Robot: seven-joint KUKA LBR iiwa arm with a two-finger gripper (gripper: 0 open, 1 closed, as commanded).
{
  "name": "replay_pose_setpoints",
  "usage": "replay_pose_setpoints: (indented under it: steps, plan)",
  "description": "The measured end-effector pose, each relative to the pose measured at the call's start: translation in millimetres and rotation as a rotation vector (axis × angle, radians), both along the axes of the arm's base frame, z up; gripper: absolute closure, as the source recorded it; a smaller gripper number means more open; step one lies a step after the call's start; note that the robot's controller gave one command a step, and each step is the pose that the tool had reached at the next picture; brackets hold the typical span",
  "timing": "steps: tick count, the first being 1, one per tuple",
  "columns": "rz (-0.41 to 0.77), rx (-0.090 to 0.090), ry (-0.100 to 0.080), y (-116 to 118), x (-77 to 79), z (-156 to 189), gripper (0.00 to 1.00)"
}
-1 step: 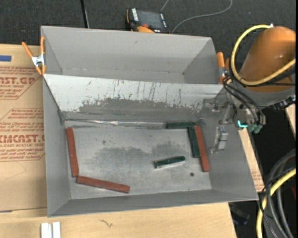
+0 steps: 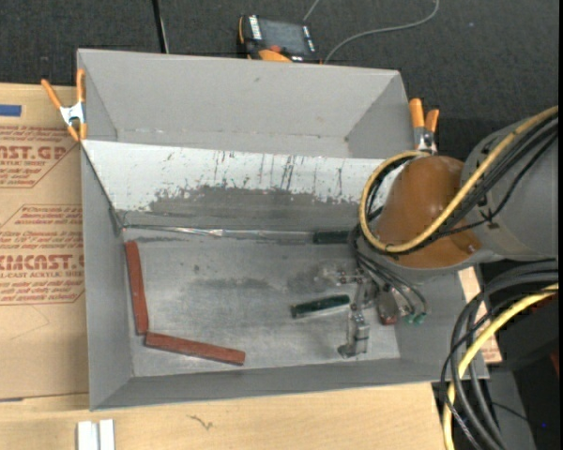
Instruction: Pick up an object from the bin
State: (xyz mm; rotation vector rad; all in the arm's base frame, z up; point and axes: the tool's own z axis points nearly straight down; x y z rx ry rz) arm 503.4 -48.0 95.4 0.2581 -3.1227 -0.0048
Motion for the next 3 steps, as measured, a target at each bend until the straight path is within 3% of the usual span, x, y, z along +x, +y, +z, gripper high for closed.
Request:
replay_pose_setpoints:
  steps: [1, 2, 3]
  plan:
    - [0.035, -0.002, -0.011, -0.7, 40.4, -27.3, 0.00]
    - [0.036, -0.002, -0.010, -0.6, 39.6, -25.2, 1.00]
    - [-0.031, -0.002, -0.020, 7.7, 41.8, 144.5, 1.00]
